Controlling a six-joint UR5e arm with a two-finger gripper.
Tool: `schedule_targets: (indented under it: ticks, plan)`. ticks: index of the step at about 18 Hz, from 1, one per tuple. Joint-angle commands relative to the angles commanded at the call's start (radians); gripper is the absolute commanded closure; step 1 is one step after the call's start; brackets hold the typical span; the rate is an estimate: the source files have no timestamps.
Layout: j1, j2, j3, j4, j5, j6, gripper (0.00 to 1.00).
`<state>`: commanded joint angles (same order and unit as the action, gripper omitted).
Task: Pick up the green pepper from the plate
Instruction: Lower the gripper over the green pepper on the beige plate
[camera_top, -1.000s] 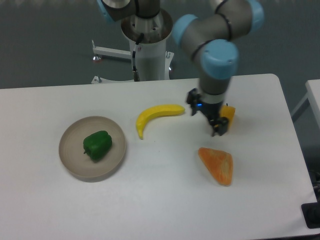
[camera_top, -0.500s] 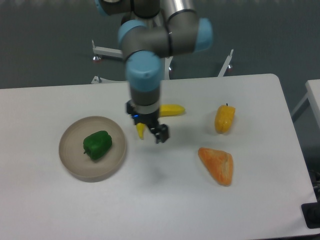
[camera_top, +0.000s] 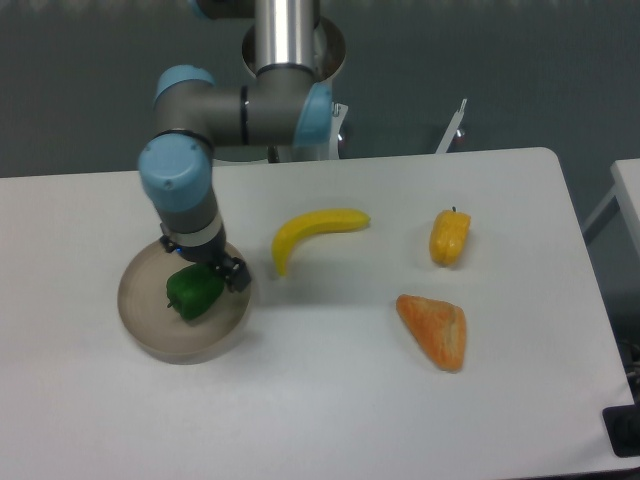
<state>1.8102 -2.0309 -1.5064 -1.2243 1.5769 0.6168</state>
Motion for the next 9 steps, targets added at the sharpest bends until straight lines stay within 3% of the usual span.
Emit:
schedule_targets:
  ticks: [6, 7, 9]
  plan:
    - [-0.017, -0.025, -0.047, 0.049, 0.002, -0.012, 0.00]
    - [-0.017, -0.026, -0.057, 0.074, 0.002, -0.023, 0.00]
    - [-0.017, -0.034, -0.077, 0.178, 0.011, -0.042, 0.00]
